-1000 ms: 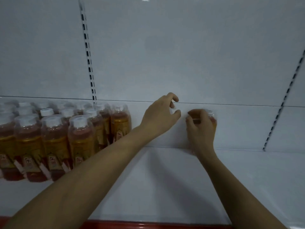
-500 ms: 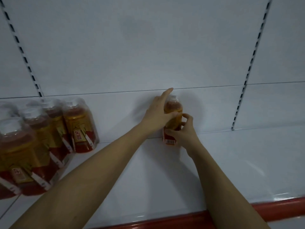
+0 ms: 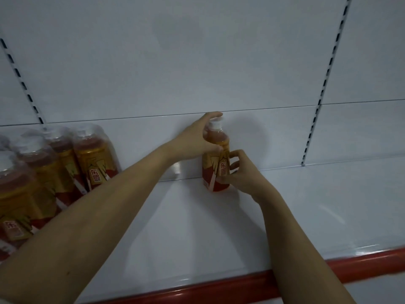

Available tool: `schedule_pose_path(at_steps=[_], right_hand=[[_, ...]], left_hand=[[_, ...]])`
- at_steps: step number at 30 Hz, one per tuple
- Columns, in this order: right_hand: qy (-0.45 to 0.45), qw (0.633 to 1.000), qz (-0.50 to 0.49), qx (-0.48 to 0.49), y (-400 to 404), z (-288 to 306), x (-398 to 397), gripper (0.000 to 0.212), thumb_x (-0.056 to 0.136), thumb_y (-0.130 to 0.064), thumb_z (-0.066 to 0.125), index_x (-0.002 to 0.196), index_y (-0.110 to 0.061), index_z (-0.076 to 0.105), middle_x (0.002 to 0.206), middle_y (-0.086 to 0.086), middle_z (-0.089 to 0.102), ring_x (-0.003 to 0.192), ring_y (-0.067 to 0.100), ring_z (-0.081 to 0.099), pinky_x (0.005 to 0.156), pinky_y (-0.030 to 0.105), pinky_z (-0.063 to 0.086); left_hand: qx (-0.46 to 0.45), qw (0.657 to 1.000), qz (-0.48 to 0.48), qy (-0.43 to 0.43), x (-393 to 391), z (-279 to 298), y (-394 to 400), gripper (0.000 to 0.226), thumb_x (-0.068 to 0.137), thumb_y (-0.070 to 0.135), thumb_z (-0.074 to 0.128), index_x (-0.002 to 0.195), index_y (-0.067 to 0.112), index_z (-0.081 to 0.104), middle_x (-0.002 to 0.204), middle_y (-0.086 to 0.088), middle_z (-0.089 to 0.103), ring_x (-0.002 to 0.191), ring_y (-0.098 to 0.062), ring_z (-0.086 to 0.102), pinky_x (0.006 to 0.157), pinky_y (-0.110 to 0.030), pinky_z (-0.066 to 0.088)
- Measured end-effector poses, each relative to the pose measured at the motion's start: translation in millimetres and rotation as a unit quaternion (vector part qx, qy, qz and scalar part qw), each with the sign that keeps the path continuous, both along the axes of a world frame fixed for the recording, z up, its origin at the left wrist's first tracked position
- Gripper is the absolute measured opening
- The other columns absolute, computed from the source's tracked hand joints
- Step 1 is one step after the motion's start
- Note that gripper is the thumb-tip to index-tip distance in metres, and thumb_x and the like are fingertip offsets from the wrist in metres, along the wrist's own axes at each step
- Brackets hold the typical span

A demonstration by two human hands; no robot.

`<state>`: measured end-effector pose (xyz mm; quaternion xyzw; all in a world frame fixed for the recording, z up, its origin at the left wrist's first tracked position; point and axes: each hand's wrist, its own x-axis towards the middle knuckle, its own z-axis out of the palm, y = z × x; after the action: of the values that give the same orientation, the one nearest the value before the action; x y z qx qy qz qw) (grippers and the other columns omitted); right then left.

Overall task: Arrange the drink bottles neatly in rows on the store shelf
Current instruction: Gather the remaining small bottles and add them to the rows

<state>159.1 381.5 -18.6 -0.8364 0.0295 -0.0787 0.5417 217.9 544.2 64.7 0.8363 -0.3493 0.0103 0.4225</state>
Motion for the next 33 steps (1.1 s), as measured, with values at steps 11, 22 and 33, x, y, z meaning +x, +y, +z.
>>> schedule_pose_path(at_steps=[11, 22, 33], right_hand=[[0.000, 0.999, 0.029, -0.030, 11, -5, -1, 0.074, 0.076, -0.011, 0.087, 0.135, -0.013, 0.042, 0.105, -0.008, 0.056, 0.102, 0.016, 0.058, 0.085, 0.030, 0.053], [-0.023, 0.999, 0.033, 0.005, 54, -3, -14, 0.071, 0.074, -0.011, 0.089, 0.126, -0.019, 0.042, 0.117, 0.000, 0.057, 0.110, 0.023, 0.060, 0.082, 0.033, 0.058], [-0.021, 0.995, 0.091, 0.034, 194, 9, -11, 0.063, 0.076, -0.012, 0.087, 0.123, -0.016, 0.045, 0.104, -0.009, 0.055, 0.093, 0.010, 0.060, 0.070, 0.027, 0.059]], left_hand=[[0.010, 0.997, 0.056, -0.051, -11, -9, -6, 0.085, 0.071, 0.022, 0.087, 0.138, 0.038, 0.038, 0.124, -0.001, 0.036, 0.107, -0.017, 0.055, 0.084, -0.021, 0.051], [0.086, 0.986, 0.093, -0.110, -45, 8, 42, 0.085, 0.069, 0.025, 0.088, 0.135, 0.038, 0.037, 0.128, -0.003, 0.043, 0.113, -0.025, 0.050, 0.093, -0.041, 0.052], [0.219, 0.943, 0.169, -0.187, -65, 47, 173, 0.088, 0.070, 0.032, 0.088, 0.141, 0.029, 0.036, 0.132, -0.002, 0.040, 0.111, -0.020, 0.048, 0.082, -0.030, 0.045]])
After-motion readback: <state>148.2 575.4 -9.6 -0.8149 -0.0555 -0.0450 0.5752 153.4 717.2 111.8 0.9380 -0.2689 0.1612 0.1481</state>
